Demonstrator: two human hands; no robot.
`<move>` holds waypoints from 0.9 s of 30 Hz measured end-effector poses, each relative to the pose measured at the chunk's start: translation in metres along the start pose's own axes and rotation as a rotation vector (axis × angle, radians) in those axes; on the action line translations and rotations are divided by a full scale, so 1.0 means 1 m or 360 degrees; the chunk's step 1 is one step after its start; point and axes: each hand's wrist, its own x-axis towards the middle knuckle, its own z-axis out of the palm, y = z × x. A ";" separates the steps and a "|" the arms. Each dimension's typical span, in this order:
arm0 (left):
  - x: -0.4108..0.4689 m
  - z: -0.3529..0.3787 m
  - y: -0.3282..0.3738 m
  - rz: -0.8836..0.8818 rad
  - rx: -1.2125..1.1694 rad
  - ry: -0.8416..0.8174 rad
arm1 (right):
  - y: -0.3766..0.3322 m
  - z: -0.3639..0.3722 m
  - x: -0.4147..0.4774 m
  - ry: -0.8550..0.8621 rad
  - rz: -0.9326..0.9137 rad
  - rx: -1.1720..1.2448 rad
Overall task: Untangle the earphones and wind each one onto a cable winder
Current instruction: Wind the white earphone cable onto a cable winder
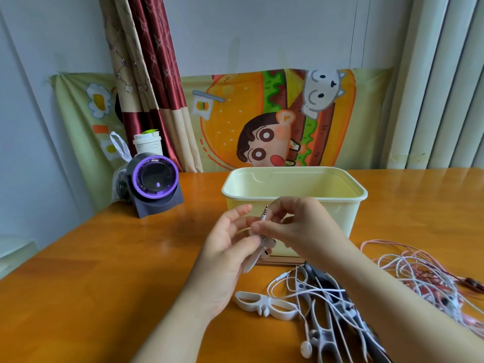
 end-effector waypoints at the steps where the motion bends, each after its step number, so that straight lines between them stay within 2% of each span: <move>1: 0.000 0.000 -0.001 0.0020 0.0074 0.0009 | 0.001 -0.001 0.001 0.0006 -0.0005 -0.0067; 7: 0.001 -0.006 0.001 0.0158 0.0464 0.0032 | -0.008 -0.015 -0.001 -0.0182 -0.0060 -0.0143; 14: -0.001 -0.008 0.003 0.0137 0.0586 -0.0129 | -0.008 -0.016 -0.002 -0.0299 -0.0057 -0.0110; 24: -0.002 -0.008 0.004 0.0145 0.0493 -0.0183 | 0.005 -0.011 0.001 -0.0545 0.0304 0.0474; 27: -0.003 -0.009 0.005 0.0146 0.0474 -0.0208 | 0.001 -0.011 0.000 -0.0597 0.0437 0.0787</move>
